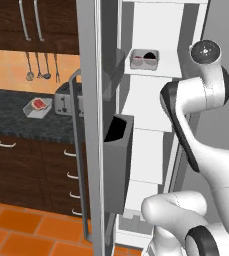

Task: Take the meat container that has the steak and place it on the second highest rack of the freezer. Then take the vegetable container that has the tomato and avocado and place it on the highest rack of the freezer.

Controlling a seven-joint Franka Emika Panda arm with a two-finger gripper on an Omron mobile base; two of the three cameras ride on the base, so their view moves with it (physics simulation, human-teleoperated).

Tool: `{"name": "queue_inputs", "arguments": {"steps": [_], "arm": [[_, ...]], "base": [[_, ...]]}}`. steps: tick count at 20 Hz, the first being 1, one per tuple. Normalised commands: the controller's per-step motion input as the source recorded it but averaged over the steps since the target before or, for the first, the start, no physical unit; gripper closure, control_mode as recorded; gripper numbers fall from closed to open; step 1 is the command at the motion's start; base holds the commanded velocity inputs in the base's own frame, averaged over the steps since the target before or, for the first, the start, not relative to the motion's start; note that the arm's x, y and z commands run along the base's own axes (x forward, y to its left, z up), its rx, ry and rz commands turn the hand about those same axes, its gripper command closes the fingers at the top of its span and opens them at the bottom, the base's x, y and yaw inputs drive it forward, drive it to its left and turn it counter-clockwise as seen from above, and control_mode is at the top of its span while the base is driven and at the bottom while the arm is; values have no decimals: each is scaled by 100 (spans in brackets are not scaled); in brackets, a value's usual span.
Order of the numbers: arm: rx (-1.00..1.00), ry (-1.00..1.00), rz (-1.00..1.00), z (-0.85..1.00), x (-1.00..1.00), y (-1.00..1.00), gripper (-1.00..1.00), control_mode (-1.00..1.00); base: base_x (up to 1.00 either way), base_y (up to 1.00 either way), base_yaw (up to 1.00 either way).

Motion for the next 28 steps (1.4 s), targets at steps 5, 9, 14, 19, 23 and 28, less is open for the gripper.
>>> {"name": "queue_inputs", "arguments": {"steps": [5,9,14,19,23,28], "arm": [[55,-11,-60,30,-98,5,-100,-100],[62,-29,-53,13,-93,15,-100,-100],[60,-55,-45,-29,-75,16,-100,-100],[36,-13,-14,-32,-100,0,-100,-100],[26,0,-2,-20,-99,7,-100,-100],[17,0,0,-28,-69,23,-100,-100]], "base": [[0,0,0],[0,0,0],[0,0,0],[0,0,0],[0,0,0],[0,0,0]]}}
